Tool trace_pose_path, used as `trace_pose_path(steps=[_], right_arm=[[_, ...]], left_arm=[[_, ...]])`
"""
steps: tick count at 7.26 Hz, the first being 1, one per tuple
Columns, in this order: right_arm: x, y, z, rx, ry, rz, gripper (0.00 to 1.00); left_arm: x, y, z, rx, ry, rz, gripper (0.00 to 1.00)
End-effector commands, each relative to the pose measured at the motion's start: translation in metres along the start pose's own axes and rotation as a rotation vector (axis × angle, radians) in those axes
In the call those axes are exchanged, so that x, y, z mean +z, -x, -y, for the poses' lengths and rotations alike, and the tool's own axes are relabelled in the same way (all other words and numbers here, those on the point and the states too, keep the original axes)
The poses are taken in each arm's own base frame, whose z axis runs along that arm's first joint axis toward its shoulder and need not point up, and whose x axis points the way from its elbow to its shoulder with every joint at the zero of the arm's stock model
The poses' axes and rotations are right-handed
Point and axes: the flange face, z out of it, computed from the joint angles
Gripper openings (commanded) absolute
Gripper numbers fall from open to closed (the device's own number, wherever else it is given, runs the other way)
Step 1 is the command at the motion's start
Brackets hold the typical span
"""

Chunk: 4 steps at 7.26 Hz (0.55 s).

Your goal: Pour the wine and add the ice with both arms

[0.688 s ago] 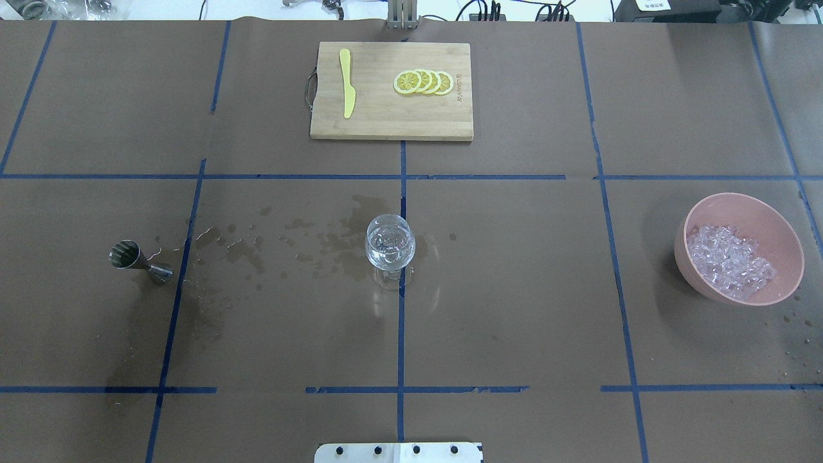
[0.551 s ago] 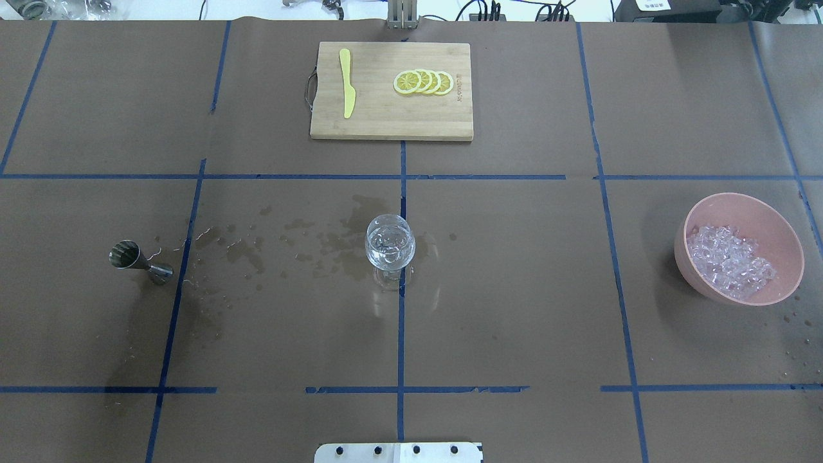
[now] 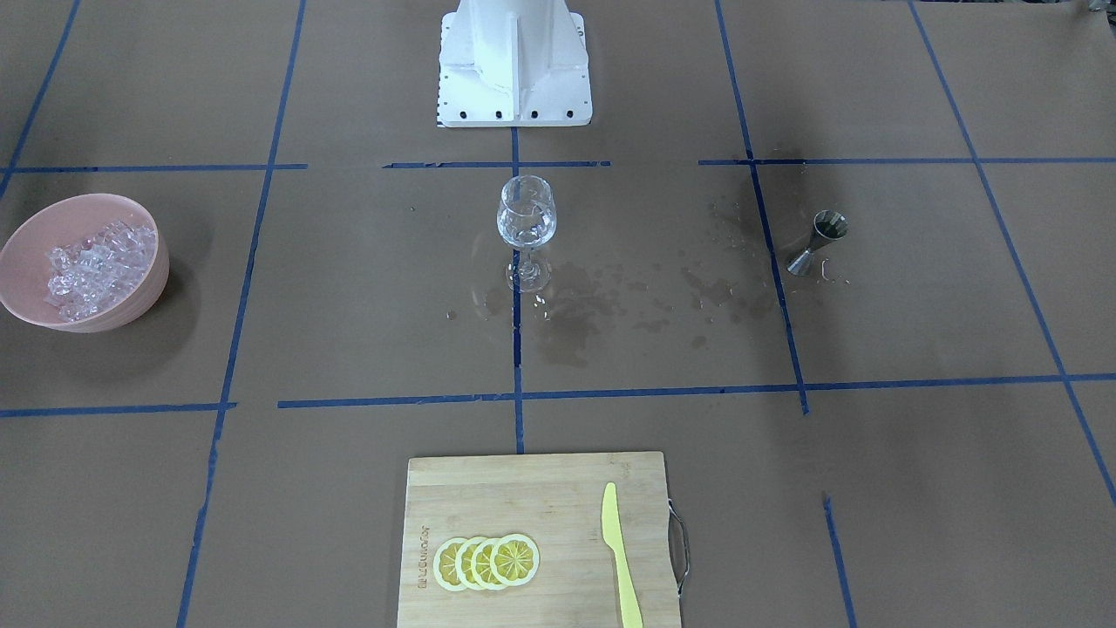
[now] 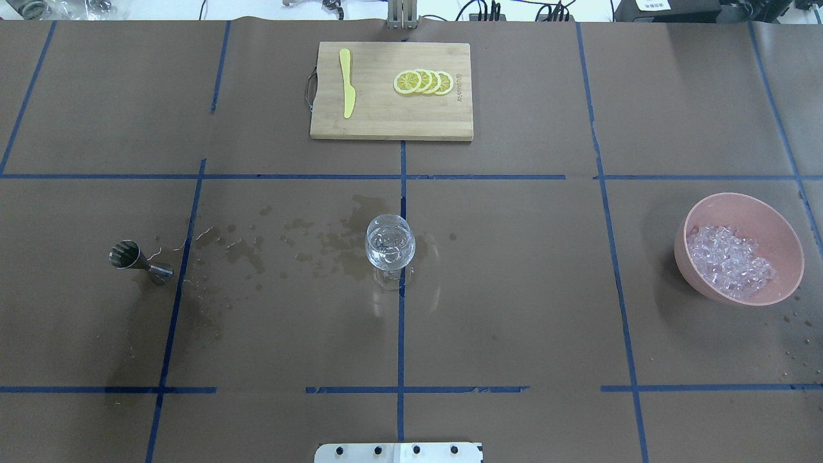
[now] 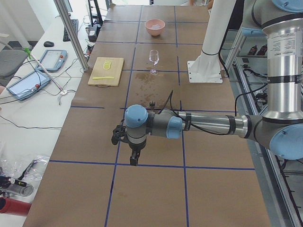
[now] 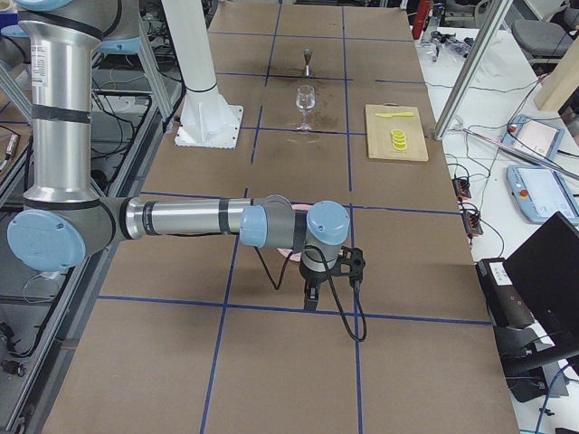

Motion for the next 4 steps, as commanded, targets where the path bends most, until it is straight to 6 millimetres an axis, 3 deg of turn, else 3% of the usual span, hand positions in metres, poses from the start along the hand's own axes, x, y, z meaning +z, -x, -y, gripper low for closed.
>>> trace_pose_path(steps=[1,2,4], right_arm=[[-0.010,0.012,0.004,-0.022,-0.019,0.018,1.00],[-0.010,0.019,0.004,-0.024,-0.017,0.083,1.00],[-0.012,0.039,0.004,-0.058,-0.014,0.129,1.00]], left_arm=[[-0.014,-0.021,0.012,0.116,-0.111,-0.045,1.00],[-0.019,-0.038,0.019,0.191,-0.208,-0.069,1.00],[0.023,-0.138,0.033,0.090,-0.257,-0.214,1.00]])
